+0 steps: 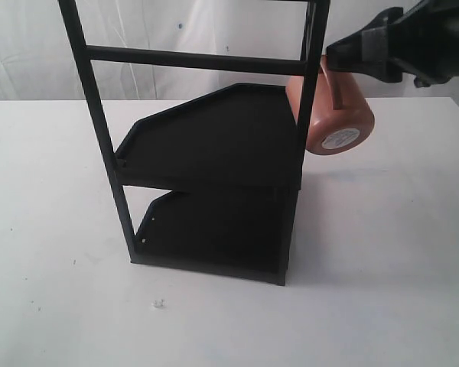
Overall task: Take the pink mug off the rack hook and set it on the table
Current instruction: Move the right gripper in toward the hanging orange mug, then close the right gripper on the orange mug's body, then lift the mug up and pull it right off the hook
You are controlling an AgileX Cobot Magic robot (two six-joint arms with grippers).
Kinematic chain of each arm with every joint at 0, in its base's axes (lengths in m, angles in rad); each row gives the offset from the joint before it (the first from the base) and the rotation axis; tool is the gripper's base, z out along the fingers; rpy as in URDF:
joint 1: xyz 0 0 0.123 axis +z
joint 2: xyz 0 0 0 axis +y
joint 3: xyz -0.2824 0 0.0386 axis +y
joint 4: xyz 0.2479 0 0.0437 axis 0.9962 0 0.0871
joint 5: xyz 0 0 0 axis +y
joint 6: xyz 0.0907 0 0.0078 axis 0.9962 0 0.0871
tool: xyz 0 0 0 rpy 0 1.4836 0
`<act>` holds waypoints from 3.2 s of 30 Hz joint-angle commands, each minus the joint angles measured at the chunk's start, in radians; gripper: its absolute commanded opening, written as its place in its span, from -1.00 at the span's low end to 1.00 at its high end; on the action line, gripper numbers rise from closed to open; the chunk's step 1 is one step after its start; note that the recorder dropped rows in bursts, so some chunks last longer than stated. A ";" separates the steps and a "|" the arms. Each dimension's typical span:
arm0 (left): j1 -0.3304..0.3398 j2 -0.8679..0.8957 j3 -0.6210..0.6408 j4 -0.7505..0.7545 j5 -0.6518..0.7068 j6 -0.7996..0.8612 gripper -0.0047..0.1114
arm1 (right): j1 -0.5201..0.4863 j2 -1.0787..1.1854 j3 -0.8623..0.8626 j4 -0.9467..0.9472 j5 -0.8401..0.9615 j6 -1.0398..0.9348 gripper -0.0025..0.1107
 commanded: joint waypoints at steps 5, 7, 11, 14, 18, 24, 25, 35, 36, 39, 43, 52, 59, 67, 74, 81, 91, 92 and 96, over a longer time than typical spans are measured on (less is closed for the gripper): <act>-0.008 -0.003 0.000 0.000 -0.003 0.000 -0.92 | 0.023 0.051 -0.042 0.022 -0.086 -0.076 -0.22; -0.008 -0.003 0.000 0.000 -0.003 0.000 -0.92 | 0.023 0.058 -0.042 0.007 -0.104 -0.076 -0.22; -0.008 -0.003 0.000 0.000 -0.003 0.000 -0.92 | 0.023 0.074 -0.042 -0.021 -0.127 -0.076 -0.22; -0.008 -0.003 0.000 0.000 -0.003 0.000 -0.92 | 0.023 0.091 -0.042 -0.021 -0.119 -0.075 -0.22; -0.008 -0.003 0.000 0.000 -0.003 0.000 -0.92 | 0.023 0.105 -0.042 -0.017 -0.111 -0.075 -0.22; -0.008 -0.003 0.000 0.000 -0.003 0.000 -0.92 | 0.023 0.125 -0.042 0.041 -0.103 -0.075 -0.22; -0.008 -0.003 0.000 0.000 -0.003 0.000 -0.92 | 0.023 0.134 -0.042 0.043 -0.109 -0.075 -0.22; -0.008 -0.003 0.000 0.000 -0.003 0.000 -0.92 | 0.023 0.155 -0.042 0.041 -0.103 -0.075 -0.22; -0.008 -0.003 0.000 0.000 -0.003 0.000 -0.92 | 0.023 0.157 -0.042 0.041 -0.103 -0.075 -0.22; -0.008 -0.003 0.000 0.000 -0.003 0.000 -0.92 | 0.023 0.164 -0.042 0.041 -0.092 -0.075 -0.23; -0.008 -0.003 0.000 0.000 -0.003 0.000 -0.92 | 0.023 0.170 -0.042 0.043 -0.079 -0.075 -0.36; -0.008 -0.003 0.000 0.000 -0.003 0.000 -0.92 | 0.023 0.170 -0.042 0.043 -0.023 -0.076 -0.68; -0.008 -0.003 0.000 0.000 -0.003 0.000 -0.92 | 0.023 0.170 -0.042 0.036 -0.025 -0.076 -0.93; -0.008 -0.003 0.000 0.000 -0.003 0.000 -0.92 | 0.023 0.160 -0.042 0.036 -0.016 -0.072 -0.96; -0.008 -0.003 0.000 0.000 -0.003 0.000 -0.92 | 0.023 0.117 -0.042 0.029 -0.014 -0.072 -0.96; -0.008 -0.003 0.000 0.000 -0.003 0.000 -0.92 | 0.023 0.109 -0.042 0.024 -0.012 -0.065 -0.96; -0.008 -0.003 0.000 0.000 -0.003 0.000 -0.92 | 0.023 0.079 -0.042 -0.098 -0.018 0.058 -0.96; -0.008 -0.003 0.000 0.000 -0.003 0.000 -0.92 | 0.023 0.073 -0.042 -0.103 -0.018 0.064 -0.96; -0.008 -0.003 0.000 0.000 -0.003 0.000 -0.92 | 0.023 0.058 -0.042 -0.115 0.002 0.065 -0.96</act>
